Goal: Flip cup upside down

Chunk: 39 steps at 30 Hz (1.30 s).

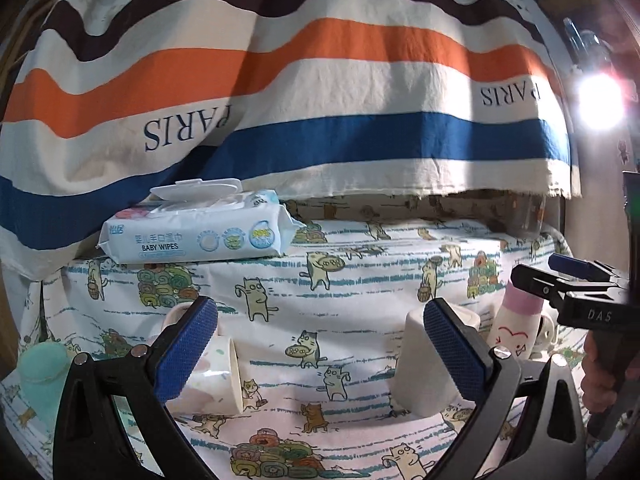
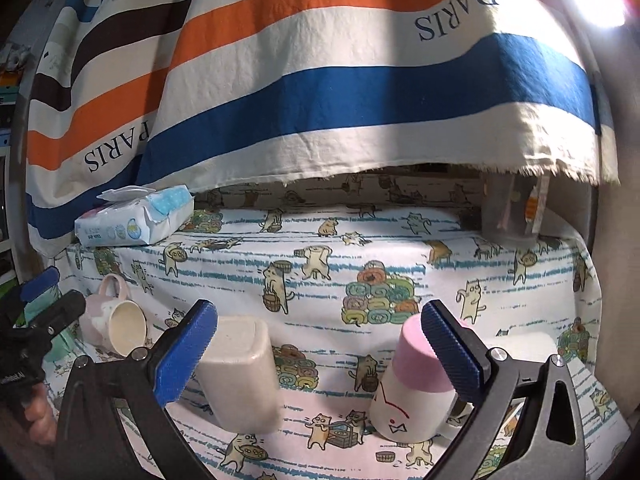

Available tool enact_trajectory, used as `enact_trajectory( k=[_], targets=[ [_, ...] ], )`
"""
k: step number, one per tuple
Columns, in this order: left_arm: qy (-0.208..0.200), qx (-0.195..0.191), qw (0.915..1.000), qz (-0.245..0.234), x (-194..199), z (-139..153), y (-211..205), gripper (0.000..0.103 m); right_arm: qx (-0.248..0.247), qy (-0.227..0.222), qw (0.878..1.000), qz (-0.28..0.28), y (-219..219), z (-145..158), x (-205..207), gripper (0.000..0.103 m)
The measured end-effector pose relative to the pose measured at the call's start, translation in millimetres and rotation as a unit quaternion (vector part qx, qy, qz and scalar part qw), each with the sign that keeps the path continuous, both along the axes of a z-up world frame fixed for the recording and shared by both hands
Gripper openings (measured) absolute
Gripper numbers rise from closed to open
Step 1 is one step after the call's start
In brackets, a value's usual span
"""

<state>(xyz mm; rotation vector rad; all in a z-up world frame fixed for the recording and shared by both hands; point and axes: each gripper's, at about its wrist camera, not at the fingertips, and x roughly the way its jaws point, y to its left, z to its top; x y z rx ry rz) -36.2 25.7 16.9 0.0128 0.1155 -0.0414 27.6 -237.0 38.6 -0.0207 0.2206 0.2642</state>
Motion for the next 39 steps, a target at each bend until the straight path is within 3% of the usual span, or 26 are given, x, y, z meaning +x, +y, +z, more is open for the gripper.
enact_trajectory(
  k=[5, 7, 11, 18, 39],
  targets=[
    [0.024, -0.001, 0.9997, 0.004, 10, -7, -2, 0.102, -0.019, -0.016, 1.000, -0.007, 3, -11, -6, 0.102],
    [0.040, -0.018, 0.9990, 0.010, 16, -10, 3, 0.102, -0.020, -0.014, 1.000, -0.011, 2, -16, -5, 0.102],
    [0.087, -0.031, 0.9955, 0.024, 32, -18, 8, 0.102, -0.024, 0.025, 0.999, -0.012, 3, -27, 7, 0.102],
    [0.085, -0.008, 0.9963, 0.009, 31, -19, -3, 0.102, -0.036, 0.026, 0.999, -0.012, 8, -29, 7, 0.102],
    [0.085, -0.010, 0.9962, 0.012, 30, -18, -1, 0.102, -0.032, 0.025, 0.999, -0.021, 5, -28, 7, 0.102]
  ],
)
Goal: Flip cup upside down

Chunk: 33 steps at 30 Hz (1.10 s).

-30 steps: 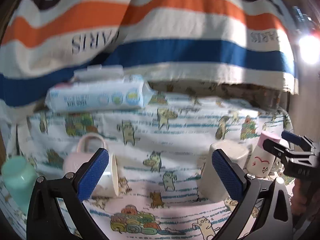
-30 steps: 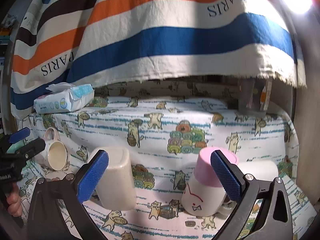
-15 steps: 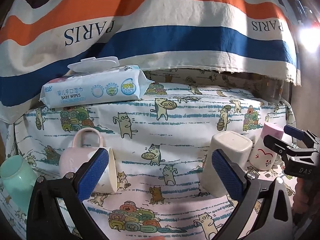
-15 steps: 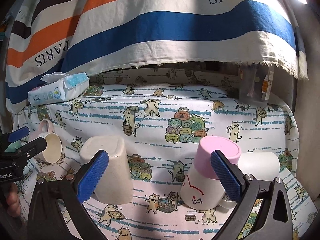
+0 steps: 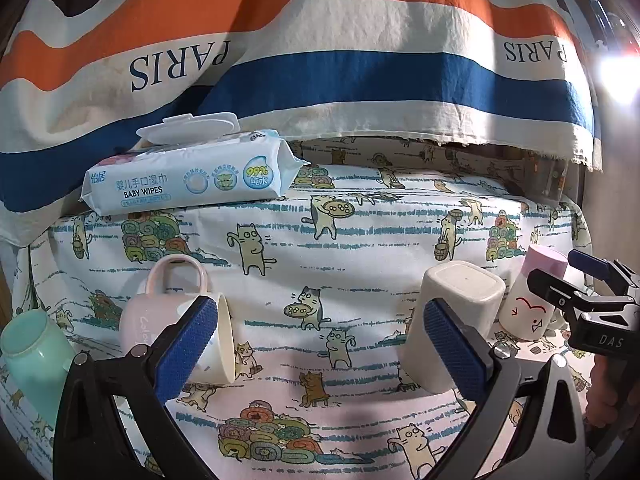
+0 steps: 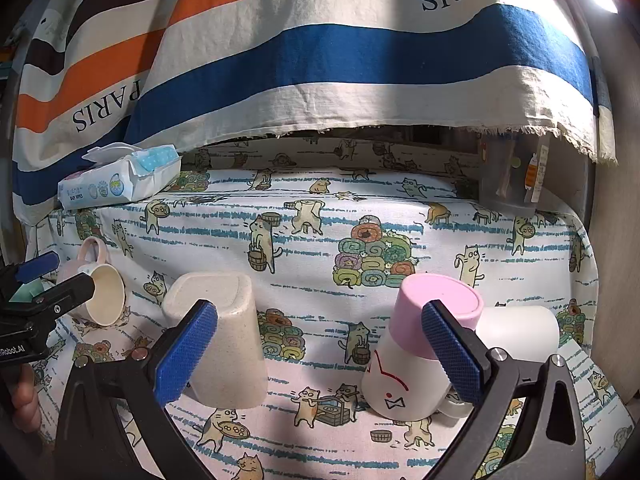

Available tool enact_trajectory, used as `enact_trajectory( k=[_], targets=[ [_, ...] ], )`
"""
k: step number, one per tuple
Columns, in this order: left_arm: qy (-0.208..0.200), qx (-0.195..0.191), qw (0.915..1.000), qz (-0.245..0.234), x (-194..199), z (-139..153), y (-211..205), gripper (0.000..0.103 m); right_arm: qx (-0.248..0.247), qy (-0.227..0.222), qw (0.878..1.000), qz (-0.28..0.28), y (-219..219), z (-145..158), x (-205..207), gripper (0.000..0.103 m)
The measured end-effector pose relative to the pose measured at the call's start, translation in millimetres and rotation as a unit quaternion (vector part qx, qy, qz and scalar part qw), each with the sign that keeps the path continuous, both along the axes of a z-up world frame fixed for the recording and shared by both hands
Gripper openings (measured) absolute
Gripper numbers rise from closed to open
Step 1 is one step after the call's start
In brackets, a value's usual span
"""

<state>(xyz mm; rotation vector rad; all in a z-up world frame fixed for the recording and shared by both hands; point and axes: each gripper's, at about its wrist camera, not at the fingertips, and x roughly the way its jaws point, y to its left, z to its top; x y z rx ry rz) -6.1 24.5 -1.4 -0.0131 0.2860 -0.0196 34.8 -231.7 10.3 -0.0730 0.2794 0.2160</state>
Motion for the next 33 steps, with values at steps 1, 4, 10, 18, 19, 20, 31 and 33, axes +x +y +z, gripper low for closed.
enact_trajectory(
  k=[1, 4, 10, 18, 19, 20, 31, 33],
  targets=[
    [-0.001, 0.001, 1.0000, -0.001, -0.4, 0.0, 0.0, 0.102, 0.000, 0.000, 1.000, 0.000, 0.4, 0.0, 0.2, 0.102],
    [-0.004, 0.001, 1.0000, 0.000, -1.5, 0.5, -0.1, 0.102, 0.000, 0.000, 1.000, 0.000, 0.2, 0.0, 0.0, 0.102],
    [0.000, -0.004, 1.0000, 0.005, -0.3, 0.0, 2.9, 0.102, 0.000, 0.000, 1.000, 0.001, 0.5, -0.1, 0.0, 0.102],
    [0.000, -0.002, 1.0000, 0.005, -0.8, -0.3, 2.5, 0.102, -0.001, 0.000, 1.000, 0.001, 0.3, 0.0, -0.1, 0.102],
    [0.000, -0.002, 1.0000, 0.005, -0.8, -0.3, 2.5, 0.102, -0.001, 0.000, 1.000, 0.001, 0.3, -0.1, -0.1, 0.102],
    [0.001, -0.002, 1.0000, 0.005, -0.8, -0.3, 2.5, 0.103, 0.000, 0.000, 1.000, 0.001, -0.3, -0.1, -0.2, 0.102],
    [0.003, 0.001, 1.0000, 0.002, -0.8, -1.1, 0.2, 0.103, -0.001, 0.000, 1.000, 0.001, -0.1, 0.1, -0.2, 0.102],
    [0.003, 0.002, 1.0000, 0.002, -0.7, -1.1, 0.3, 0.103, -0.001, -0.001, 1.000, 0.001, -0.7, 0.2, -0.4, 0.102]
  ],
)
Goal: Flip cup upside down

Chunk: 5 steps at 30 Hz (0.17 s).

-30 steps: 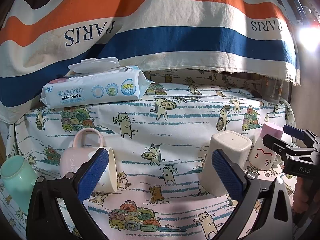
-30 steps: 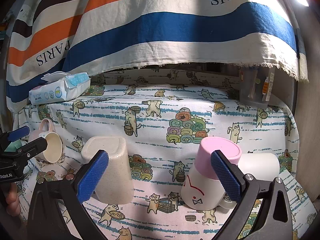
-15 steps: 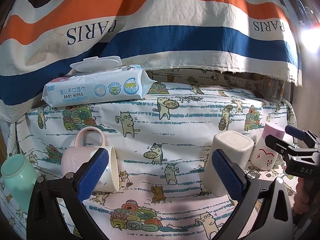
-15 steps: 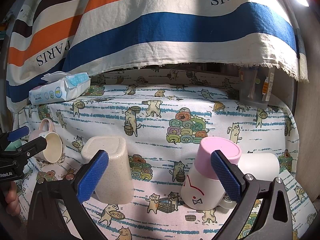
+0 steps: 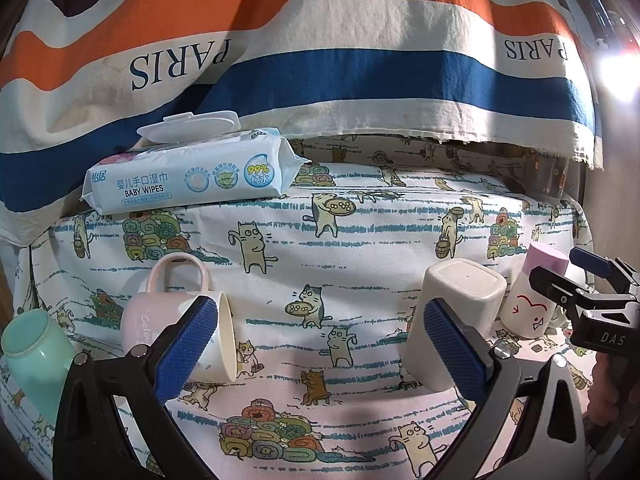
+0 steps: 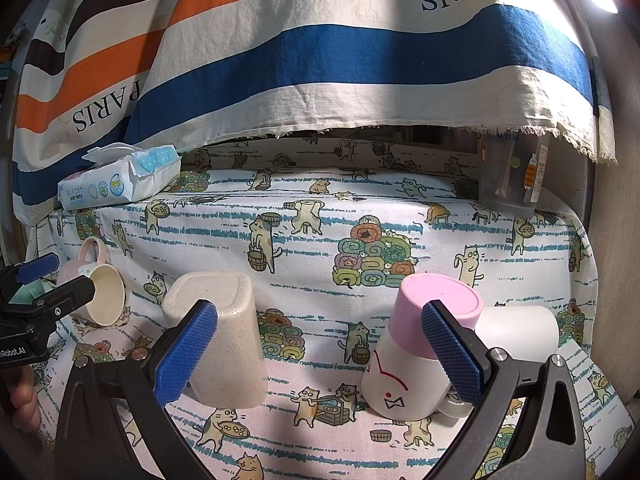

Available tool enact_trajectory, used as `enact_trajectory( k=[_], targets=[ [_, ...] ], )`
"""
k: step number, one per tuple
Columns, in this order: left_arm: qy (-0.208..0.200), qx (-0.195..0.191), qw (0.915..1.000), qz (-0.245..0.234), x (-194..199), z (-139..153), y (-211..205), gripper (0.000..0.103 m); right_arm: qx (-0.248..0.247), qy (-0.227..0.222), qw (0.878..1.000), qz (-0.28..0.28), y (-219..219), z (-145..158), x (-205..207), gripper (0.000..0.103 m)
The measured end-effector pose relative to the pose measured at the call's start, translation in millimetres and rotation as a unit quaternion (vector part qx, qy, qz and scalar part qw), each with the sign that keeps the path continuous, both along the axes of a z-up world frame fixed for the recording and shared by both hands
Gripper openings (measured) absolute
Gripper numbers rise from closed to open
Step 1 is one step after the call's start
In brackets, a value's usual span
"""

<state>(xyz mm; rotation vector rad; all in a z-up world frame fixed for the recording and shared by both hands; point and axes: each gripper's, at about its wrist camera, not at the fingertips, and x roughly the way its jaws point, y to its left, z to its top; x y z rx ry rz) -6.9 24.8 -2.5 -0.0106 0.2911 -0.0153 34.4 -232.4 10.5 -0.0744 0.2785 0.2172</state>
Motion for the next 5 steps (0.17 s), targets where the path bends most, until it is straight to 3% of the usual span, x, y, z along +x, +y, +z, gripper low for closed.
enact_trajectory(
  k=[5],
  targets=[
    [0.001, 0.001, 1.0000, -0.001, 0.3, 0.1, -0.1, 0.103, 0.000, 0.000, 1.000, 0.001, 0.0, 0.0, 0.5, 0.102]
  ],
)
